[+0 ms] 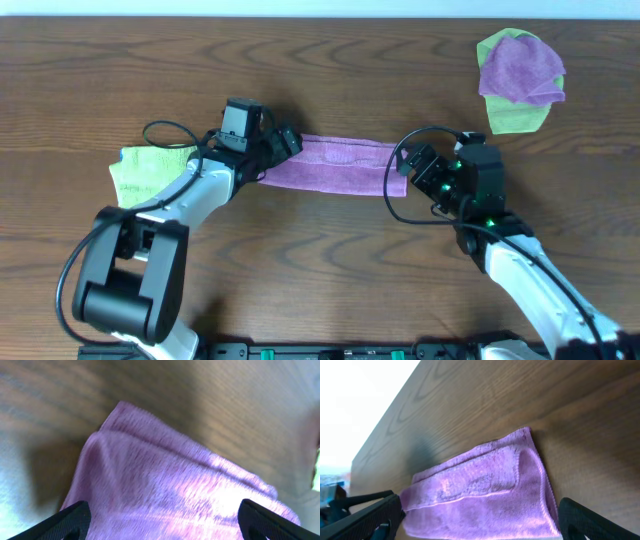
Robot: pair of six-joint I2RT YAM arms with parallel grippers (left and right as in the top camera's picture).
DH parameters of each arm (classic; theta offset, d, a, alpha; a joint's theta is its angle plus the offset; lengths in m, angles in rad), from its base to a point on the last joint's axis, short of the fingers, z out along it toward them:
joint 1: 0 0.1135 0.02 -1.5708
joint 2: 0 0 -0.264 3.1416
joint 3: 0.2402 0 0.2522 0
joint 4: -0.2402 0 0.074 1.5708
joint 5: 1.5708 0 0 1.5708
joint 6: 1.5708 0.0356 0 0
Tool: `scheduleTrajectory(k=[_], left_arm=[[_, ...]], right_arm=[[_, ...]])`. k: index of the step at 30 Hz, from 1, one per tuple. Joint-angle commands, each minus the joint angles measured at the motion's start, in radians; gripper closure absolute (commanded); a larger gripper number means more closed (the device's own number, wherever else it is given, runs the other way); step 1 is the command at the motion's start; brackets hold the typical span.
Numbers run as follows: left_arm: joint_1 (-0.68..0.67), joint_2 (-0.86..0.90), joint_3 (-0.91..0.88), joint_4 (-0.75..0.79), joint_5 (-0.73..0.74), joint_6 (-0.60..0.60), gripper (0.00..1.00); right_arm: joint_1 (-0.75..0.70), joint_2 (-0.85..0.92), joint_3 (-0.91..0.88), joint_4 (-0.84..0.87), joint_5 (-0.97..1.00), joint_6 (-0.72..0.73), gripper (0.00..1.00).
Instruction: Fold the cloth
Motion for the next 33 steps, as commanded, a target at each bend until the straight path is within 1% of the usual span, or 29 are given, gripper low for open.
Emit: scheduleTrajectory(k=[1, 3, 4, 5, 6, 8, 9, 10, 11, 14, 18, 27, 33], left_arm=[[0.003, -0.058, -0.005, -0.047, 0.006, 0.055, 0.05], [0.003, -0.092, -0.005, -0.08, 0.007, 0.076, 0.04], [0.002, -0.109, -0.005, -0.095, 0.008, 0.084, 0.07], [0.002, -0.128, -0.005, -0.111, 0.008, 0.093, 0.2], [0.002, -0.14, -0.005, -0.123, 0.011, 0.102, 0.38], [0.002, -0.159, -0.005, -0.152, 0.012, 0.117, 0.65], [0.002, -0.16, -0.005, -0.16, 0.019, 0.116, 0.8], [0.002, -0.158, -0.005, -0.166, 0.031, 0.116, 0.92], [0.002, -0.156, -0.005, -0.167, 0.033, 0.116, 0.94], [-0.007, -0.149, -0.005, -0.151, 0.028, 0.116, 0.94], [-0.024, -0.111, -0.005, -0.097, -0.011, 0.116, 0.94], [-0.031, 0.008, -0.005, -0.013, -0.022, 0.111, 0.94], [-0.031, 0.069, -0.005, 0.014, -0.03, 0.103, 0.94]], right_arm=[[-0.006, -0.035, 0.01, -0.038, -0.031, 0.033, 0.01], [-0.006, -0.045, 0.01, -0.078, -0.042, 0.043, 0.01], [-0.006, -0.048, 0.01, -0.098, -0.054, 0.044, 0.01], [-0.006, -0.048, 0.01, -0.114, -0.064, 0.046, 0.01], [-0.006, -0.048, 0.01, -0.129, -0.075, 0.048, 0.03], [-0.006, -0.048, 0.01, -0.152, -0.102, 0.055, 0.06], [-0.006, -0.048, 0.01, -0.158, -0.115, 0.055, 0.07], [-0.006, -0.048, 0.01, -0.162, -0.126, 0.055, 0.08], [-0.006, -0.048, 0.01, -0.164, -0.137, 0.055, 0.08], [-0.006, -0.048, 0.01, -0.173, -0.141, 0.074, 0.09], [-0.006, -0.048, 0.01, -0.194, -0.137, 0.112, 0.03], [-0.006, -0.048, 0.01, -0.305, -0.073, 0.114, 0.02], [-0.006, -0.017, 0.01, -0.309, -0.06, 0.114, 0.02]])
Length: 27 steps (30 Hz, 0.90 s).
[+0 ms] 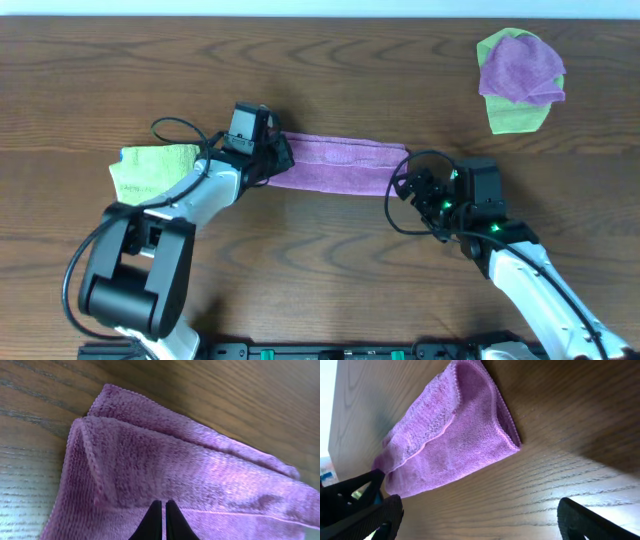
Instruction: Fold the cloth
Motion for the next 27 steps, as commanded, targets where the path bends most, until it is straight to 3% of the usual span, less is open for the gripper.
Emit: scheduleTrajectory(k=[1, 17, 27], left_arm=[[0.0, 0.037, -0.004, 0.005, -0.022, 0.0, 0.94], [0.0, 0.096, -0.004, -0.014, -0.037, 0.0, 0.94], [0.0, 0.096, -0.004, -0.04, -0.041, 0.0, 0.94]], right_arm=[[-0.006, 0.028, 0.01, -0.001, 0.017, 0.01, 0.01], [0.072, 0.254, 0.01, 0.177, -0.003, 0.071, 0.01], [0.092, 0.369, 0.01, 0.282, 0.03, 0.082, 0.16]])
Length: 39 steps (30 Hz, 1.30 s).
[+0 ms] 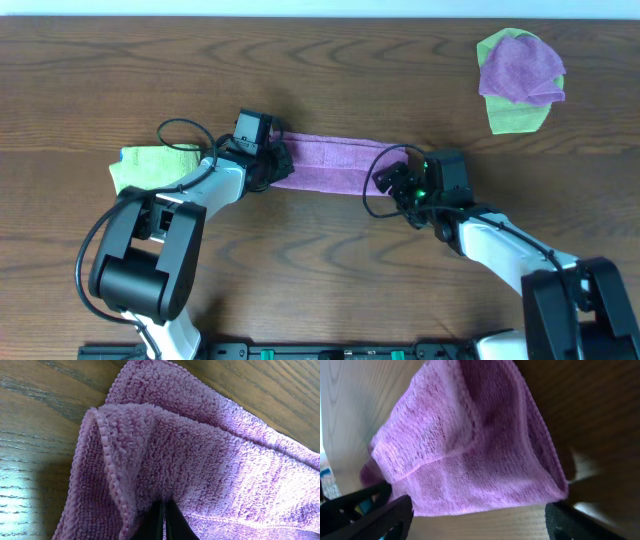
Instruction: Fold the cloth
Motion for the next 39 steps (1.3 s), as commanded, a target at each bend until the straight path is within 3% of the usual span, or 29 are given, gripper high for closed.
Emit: scheduleTrajectory(k=[1, 7, 20, 30, 33, 35, 36, 39], left_arm=[[0.0, 0.022, -0.005, -0.028, -0.026, 0.0, 0.94], [0.0, 0.022, -0.005, -0.029, -0.026, 0.0, 0.94], [0.0, 0.022, -0.005, -0.029, -0.026, 0.0, 0.94], [0.0, 0.022, -0.005, -0.029, -0.027, 0.002, 0.94], [0.0, 0.022, -0.005, -0.031, -0.03, 0.004, 0.94], [0.0, 0.022, -0.005, -0.037, -0.03, 0.004, 0.94], [0.0, 0.022, -0.005, -0.041, -0.031, 0.004, 0.94], [0.0, 0.022, -0.005, -0.053, -0.034, 0.005, 0.94]], right_arm=[[0.012, 0.062, -0.016, -0.006, 0.049, 0.013, 0.17], [0.012, 0.07, -0.016, 0.017, 0.099, 0.013, 0.24], [0.013, 0.15, -0.016, 0.108, 0.134, 0.013, 0.3], [0.013, 0.189, -0.016, 0.135, 0.14, 0.012, 0.45], [0.013, 0.189, -0.016, 0.135, 0.14, 0.012, 0.59], [0.013, 0.189, -0.016, 0.137, 0.14, 0.007, 0.84], [0.013, 0.189, -0.016, 0.141, 0.14, 0.0, 0.91], [0.013, 0.189, -0.016, 0.156, 0.138, -0.023, 0.92]])
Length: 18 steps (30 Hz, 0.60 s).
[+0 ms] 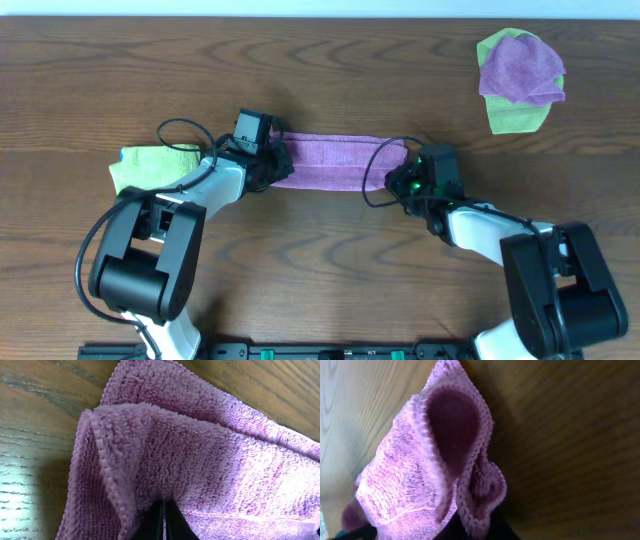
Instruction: Fold the cloth
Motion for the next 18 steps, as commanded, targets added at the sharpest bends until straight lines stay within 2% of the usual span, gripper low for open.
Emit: scheduleTrajectory(k=[1, 3, 18], left_arm=[[0.0, 0.022, -0.009, -0.039, -0.033, 0.013, 0.94], [0.0, 0.022, -0.009, -0.05, -0.034, 0.023, 0.94], [-0.025, 0.022, -0.009, -0.076, -0.033, 0.021, 0.94]], right_arm=[[0.012, 0.043, -0.031, -0.014, 0.025, -0.034, 0.95], [0.012, 0.039, -0.031, 0.011, 0.006, -0.053, 0.99], [0.012, -0.243, -0.031, -0.038, -0.024, -0.133, 0.99]])
